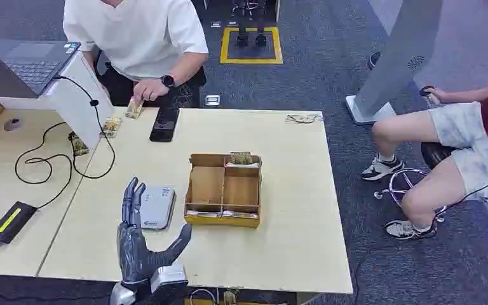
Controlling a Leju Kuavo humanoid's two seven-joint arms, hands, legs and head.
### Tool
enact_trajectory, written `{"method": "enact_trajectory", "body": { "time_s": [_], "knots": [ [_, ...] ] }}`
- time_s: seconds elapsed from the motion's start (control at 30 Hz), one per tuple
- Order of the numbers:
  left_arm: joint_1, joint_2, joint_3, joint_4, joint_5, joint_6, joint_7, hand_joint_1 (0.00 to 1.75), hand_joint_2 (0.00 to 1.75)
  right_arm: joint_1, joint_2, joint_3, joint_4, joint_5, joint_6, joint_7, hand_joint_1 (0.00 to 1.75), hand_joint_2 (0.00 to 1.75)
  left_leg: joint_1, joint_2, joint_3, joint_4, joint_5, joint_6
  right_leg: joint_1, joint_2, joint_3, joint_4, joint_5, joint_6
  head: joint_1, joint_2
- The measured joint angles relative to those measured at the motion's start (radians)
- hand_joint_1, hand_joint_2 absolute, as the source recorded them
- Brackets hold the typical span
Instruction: Pass the card to the sensor for recognition and then transmit it.
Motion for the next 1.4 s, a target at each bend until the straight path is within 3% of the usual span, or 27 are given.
{"method": "enact_trajectory", "body": {
  "time_s": [0.23, 0.53, 0.63, 0.77, 0.83, 0.87, 1.0, 1.07, 1.1, 1.37, 1.4],
  "knots": [
    [0.000, 0.006, -0.014, 0.002, 0.015, 0.000, -0.021, 0.00, 1.75, 0.015, 0.006, 0.005, -0.037, -0.072, 0.000, -0.086, 0.00, 1.75, 0.000, 0.001, 0.000, 0.000, 0.000, 0.000, 0.000, 0.000, 0.000, 0.000, 0.000, 0.000, 0.000, 0.000],
    [0.000, 0.011, -0.019, 0.005, 0.013, -0.001, -0.036, 0.00, 1.75, 0.021, 0.006, -0.002, -0.036, -0.066, 0.000, -0.097, 0.00, 1.75, 0.000, 0.001, 0.000, 0.000, 0.000, 0.000, 0.000, 0.000, 0.000, 0.000, 0.000, 0.000, 0.000, 0.000],
    [0.000, 0.011, -0.019, 0.008, -0.003, -0.001, -0.021, 0.00, 1.75, 0.022, 0.007, -0.011, -0.034, -0.028, 0.000, -0.072, 0.00, 1.75, 0.000, 0.001, 0.000, 0.000, 0.000, 0.000, 0.000, 0.000, 0.000, 0.000, 0.000, 0.000, 0.000, 0.000],
    [0.002, 0.011, -0.019, 0.008, -0.002, 0.000, -0.021, 0.00, 1.75, 0.043, 0.012, 0.008, -0.054, 0.143, 0.000, 0.063, 0.00, 1.75, 0.000, 0.001, 0.000, 0.000, 0.000, 0.000, 0.000, 0.000, 0.000, 0.000, 0.000, 0.000, 0.000, 0.000],
    [0.004, 0.011, -0.019, 0.008, -0.003, 0.000, -0.018, 0.00, 1.75, 0.050, 0.014, 0.022, -0.054, 0.368, 0.004, 0.181, 0.00, 1.75, 0.000, 0.001, 0.000, 0.000, 0.000, 0.000, 0.000, 0.000, 0.000, 0.000, 0.000, 0.000, 0.000, 0.000],
    [0.004, 0.011, -0.019, 0.008, -0.004, 0.000, -0.015, 0.00, 1.75, 0.054, 0.014, 0.026, -0.053, 0.477, 0.013, 0.210, 0.00, 1.75, 0.000, 0.001, 0.000, 0.000, 0.000, 0.000, 0.000, 0.000, 0.000, 0.000, 0.000, 0.000, 0.000, 0.000],
    [0.002, 0.011, -0.019, 0.008, -0.020, 0.000, 0.004, 0.00, 1.75, 0.034, 0.015, -0.065, -0.014, 0.908, 0.126, 0.257, 0.00, 1.75, 0.000, 0.000, 0.000, 0.000, 0.000, 0.000, 0.000, -0.001, 0.000, 0.000, 0.000, 0.000, 0.000, 0.000],
    [0.001, 0.011, -0.018, 0.008, -0.064, 0.000, 0.018, 0.00, 1.75, 0.021, 0.015, -0.133, 0.002, 1.000, 0.158, 0.260, 0.00, 1.75, 0.000, -0.001, 0.000, 0.000, 0.000, 0.000, 0.000, -0.002, 0.001, 0.000, 0.000, 0.000, 0.001, 0.000],
    [0.000, 0.011, -0.017, 0.008, -0.078, 0.000, 0.021, 0.00, 0.00, 0.018, 0.015, -0.155, 0.010, 1.015, 0.169, 0.261, 0.00, 1.75, 0.000, -0.001, 0.000, 0.000, 0.000, 0.000, 0.000, -0.002, 0.001, 0.000, 0.000, 0.000, 0.000, 0.000],
    [-0.031, 0.012, -0.016, 0.008, -0.079, 0.000, 0.058, 0.00, 0.00, -0.019, 0.015, -0.273, 0.060, 1.125, 0.201, 0.253, 0.00, 1.75, 0.000, -0.001, 0.000, 0.000, 0.000, 0.000, 0.000, -0.002, 0.001, 0.000, 0.000, 0.000, 0.001, 0.000],
    [-0.037, 0.012, -0.015, 0.008, -0.085, 0.000, 0.068, 0.00, 1.75, -0.025, 0.015, -0.287, 0.067, 1.148, 0.207, 0.243, 0.00, 1.75, 0.000, -0.001, 0.000, 0.000, 0.000, 0.000, 0.000, -0.001, 0.001, 0.000, 0.000, 0.000, 0.000, 0.000]
  ]
}}
